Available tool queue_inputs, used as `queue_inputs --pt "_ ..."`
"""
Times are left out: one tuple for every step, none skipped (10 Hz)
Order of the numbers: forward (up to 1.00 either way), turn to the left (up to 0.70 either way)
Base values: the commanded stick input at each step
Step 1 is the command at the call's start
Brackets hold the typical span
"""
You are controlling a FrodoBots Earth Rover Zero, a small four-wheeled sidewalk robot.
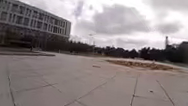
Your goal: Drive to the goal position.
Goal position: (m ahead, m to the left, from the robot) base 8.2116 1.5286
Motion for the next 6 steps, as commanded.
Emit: queue_inputs --pt "0.70 0.00" --pt "0.70 0.00" --pt "0.70 0.00" --pt "0.70 0.00" --pt "0.70 0.00" --pt "0.70 0.00"
